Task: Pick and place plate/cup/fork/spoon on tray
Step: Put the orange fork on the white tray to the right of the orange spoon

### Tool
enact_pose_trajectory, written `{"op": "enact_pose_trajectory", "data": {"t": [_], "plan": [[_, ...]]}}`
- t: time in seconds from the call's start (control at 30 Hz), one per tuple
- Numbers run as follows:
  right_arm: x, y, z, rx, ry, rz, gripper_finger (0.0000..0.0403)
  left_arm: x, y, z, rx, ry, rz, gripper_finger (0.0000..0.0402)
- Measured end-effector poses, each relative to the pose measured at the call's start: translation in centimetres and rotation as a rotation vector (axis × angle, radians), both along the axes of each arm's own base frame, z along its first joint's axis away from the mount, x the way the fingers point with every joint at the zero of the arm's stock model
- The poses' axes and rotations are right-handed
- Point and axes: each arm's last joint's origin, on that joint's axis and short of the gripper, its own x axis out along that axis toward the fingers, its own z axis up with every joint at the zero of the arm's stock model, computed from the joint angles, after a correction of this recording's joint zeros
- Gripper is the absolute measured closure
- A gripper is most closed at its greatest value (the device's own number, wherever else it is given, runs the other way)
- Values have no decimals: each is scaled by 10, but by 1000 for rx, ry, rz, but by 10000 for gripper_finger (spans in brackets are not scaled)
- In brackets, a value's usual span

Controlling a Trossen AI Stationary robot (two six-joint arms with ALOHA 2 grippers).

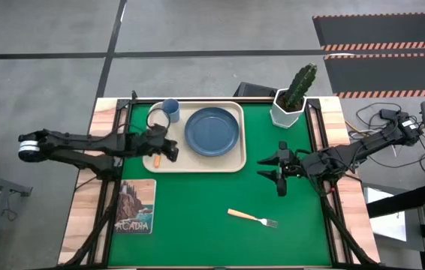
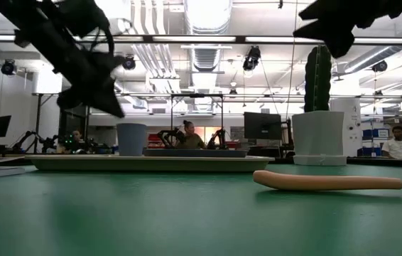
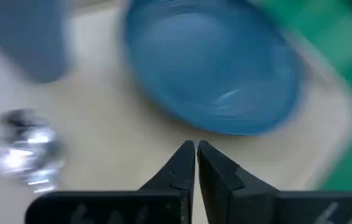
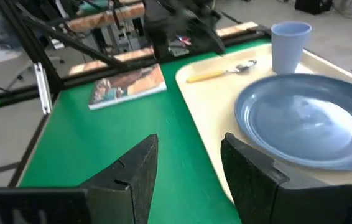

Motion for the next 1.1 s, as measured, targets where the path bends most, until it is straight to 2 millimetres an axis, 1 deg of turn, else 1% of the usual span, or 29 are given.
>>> {"op": "enact_pose_trajectory", "data": {"t": [0.13, 0.23, 0.33, 0.47, 0.53, 0.6, 0.7, 0.83, 0.93, 1.03, 1.1], "plan": [[-1, 0, -4, 28, 40, -12, 239, 11, -30, 12, 19, -161, -124, 400], [-2, 0, -5, 58, 48, -17, 239, 22, -54, 23, 52, -326, -194, 400], [-2, 0, -6, 89, 53, -5, 239, 32, -79, 30, 102, -457, -253, 400], [-2, 2, -6, 107, 63, 44, 239, 48, -108, 35, 150, -565, -335, 400], [-2, 3, -6, 112, 68, 69, 239, 59, -119, 35, 166, -564, -370, 400], [-2, 3, -5, 108, 73, 84, 239, 74, -128, 37, 175, -554, -389, 400], [-2, 4, -2, 87, 67, 130, 239, 98, -140, 38, 198, -507, -424, 400], [-4, 7, 2, 38, 57, 245, 239, 129, -154, 44, 242, -450, -490, 400], [-8, 8, 8, 17, 9, 288, 240, 150, -164, 47, 279, -381, -530, 400], [-14, 11, 14, -1, -25, 318, 245, 166, -171, 46, 304, -277, -574, 400], [-18, 13, 17, -12, -46, 343, 249, 175, -176, 44, 312, -240, -624, 400]]}}
